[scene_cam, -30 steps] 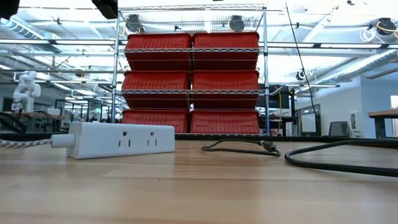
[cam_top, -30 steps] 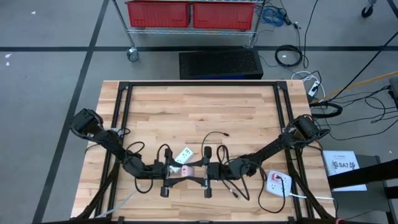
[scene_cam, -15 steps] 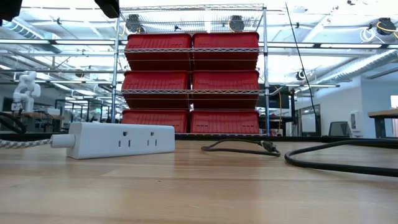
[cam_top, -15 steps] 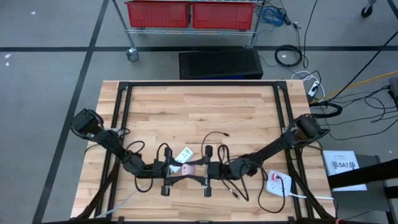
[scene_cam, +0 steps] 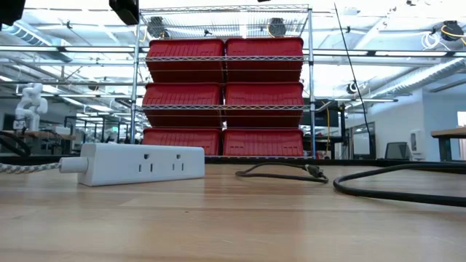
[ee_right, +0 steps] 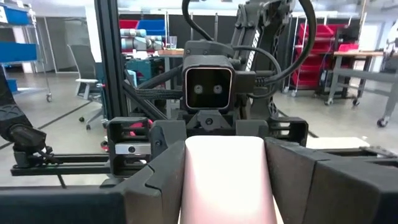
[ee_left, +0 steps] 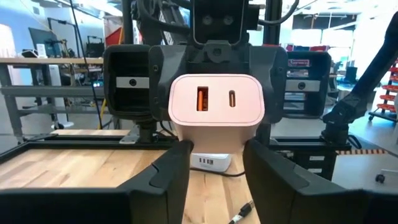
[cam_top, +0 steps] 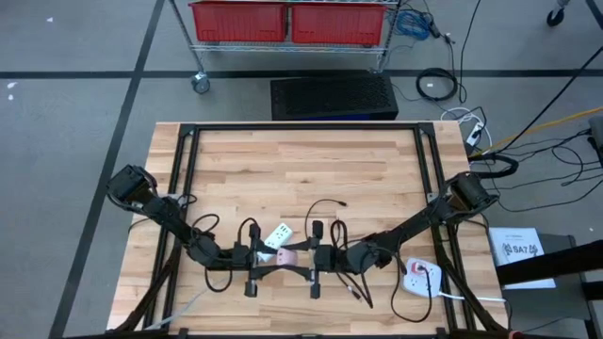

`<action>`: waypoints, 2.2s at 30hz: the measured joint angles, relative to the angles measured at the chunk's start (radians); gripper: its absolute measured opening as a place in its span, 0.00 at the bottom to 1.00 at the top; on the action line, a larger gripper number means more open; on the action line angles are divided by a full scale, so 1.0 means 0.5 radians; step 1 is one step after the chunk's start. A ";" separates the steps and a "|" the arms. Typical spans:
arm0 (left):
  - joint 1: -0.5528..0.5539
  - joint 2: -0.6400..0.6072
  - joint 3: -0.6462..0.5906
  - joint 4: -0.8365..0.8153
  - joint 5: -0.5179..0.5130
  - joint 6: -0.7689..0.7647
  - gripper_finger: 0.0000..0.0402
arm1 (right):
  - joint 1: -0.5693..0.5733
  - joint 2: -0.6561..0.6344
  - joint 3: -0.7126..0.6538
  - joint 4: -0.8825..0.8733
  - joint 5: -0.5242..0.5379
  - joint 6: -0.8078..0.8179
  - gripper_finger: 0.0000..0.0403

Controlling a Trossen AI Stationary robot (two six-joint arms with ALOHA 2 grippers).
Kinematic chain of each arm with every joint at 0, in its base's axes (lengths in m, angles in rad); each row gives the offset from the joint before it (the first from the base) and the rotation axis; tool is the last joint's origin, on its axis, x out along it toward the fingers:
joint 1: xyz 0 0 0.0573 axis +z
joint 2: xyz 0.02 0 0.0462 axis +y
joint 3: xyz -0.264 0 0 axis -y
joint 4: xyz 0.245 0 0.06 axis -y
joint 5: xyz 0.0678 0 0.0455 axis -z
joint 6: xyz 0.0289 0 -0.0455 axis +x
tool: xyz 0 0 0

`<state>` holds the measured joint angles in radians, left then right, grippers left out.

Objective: Insert USB
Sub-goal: Insert the pink charger adapter into the left white outlet extension

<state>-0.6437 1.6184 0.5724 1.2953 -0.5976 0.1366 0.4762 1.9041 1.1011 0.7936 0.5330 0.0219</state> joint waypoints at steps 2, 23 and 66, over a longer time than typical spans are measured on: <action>0.000 0.000 0.000 -0.003 -0.002 0.001 0.36 | -0.001 -0.001 0.000 -0.014 -0.001 0.030 0.40; 0.024 -0.004 -0.001 0.039 0.182 0.006 0.10 | -0.001 0.005 -0.011 0.177 -0.013 -0.208 0.40; 0.272 -0.005 0.137 0.263 0.595 0.225 0.60 | 0.001 0.013 -0.008 0.764 -0.055 -0.559 0.40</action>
<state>-0.5079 1.6161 0.6409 1.4270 -0.3003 0.2491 0.4765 1.9105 1.0969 1.1757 0.5055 -0.2574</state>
